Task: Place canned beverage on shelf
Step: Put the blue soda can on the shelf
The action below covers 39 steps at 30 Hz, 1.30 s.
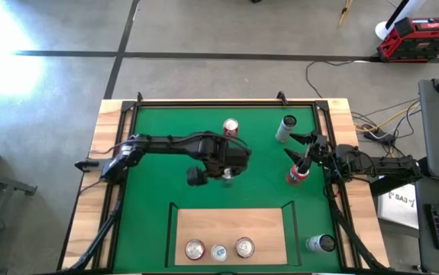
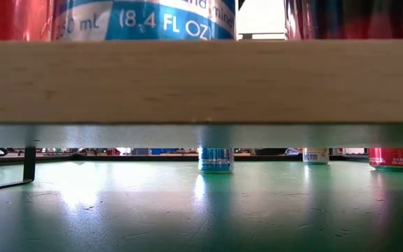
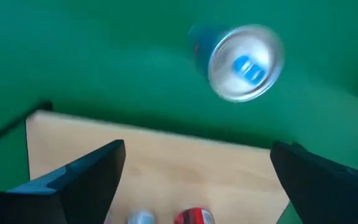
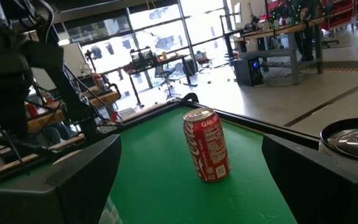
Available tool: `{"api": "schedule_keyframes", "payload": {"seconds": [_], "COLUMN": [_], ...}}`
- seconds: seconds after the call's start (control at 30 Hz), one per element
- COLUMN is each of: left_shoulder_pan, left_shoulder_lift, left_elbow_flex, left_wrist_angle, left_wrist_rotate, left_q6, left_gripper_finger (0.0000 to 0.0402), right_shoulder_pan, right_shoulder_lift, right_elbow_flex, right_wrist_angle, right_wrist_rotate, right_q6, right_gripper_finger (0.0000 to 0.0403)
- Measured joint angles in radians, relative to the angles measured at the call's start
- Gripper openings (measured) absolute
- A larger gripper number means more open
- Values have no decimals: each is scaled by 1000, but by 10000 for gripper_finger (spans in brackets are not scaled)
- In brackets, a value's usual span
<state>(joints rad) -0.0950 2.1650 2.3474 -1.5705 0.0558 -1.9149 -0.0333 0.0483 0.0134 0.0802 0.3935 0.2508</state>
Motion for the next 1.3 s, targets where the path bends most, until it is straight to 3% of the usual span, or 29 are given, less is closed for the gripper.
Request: {"api": "schedule_keyframes", "payload": {"seconds": [0.23, 0.4, 0.7, 1.03, 1.3], "left_shoulder_pan": [31, 51, 55, 8, -84], "left_shoulder_lift": [-63, -136, -171, -172, -171], "left_elbow_flex": [-38, -144, -305, -378, -370], "left_wrist_angle": [0, 0, 32, 154, 162], "left_wrist_rotate": [-103, -190, -200, -211, -370], "left_q6": [198, 363, 454, 502, 518], "left_gripper_finger": [356, 327, 304, 304, 303], "right_shoulder_pan": [0, 0, 0, 0, 0], "right_shoulder_lift": [0, 0, 0, 0, 0], "right_elbow_flex": [0, 0, 0, 0, 0], "right_wrist_angle": [0, 0, 0, 0, 0], "right_wrist_rotate": [0, 0, 0, 0, 0], "right_q6": [0, 0, 0, 0, 0], "right_gripper_finger": [381, 381, 381, 381, 381]}}
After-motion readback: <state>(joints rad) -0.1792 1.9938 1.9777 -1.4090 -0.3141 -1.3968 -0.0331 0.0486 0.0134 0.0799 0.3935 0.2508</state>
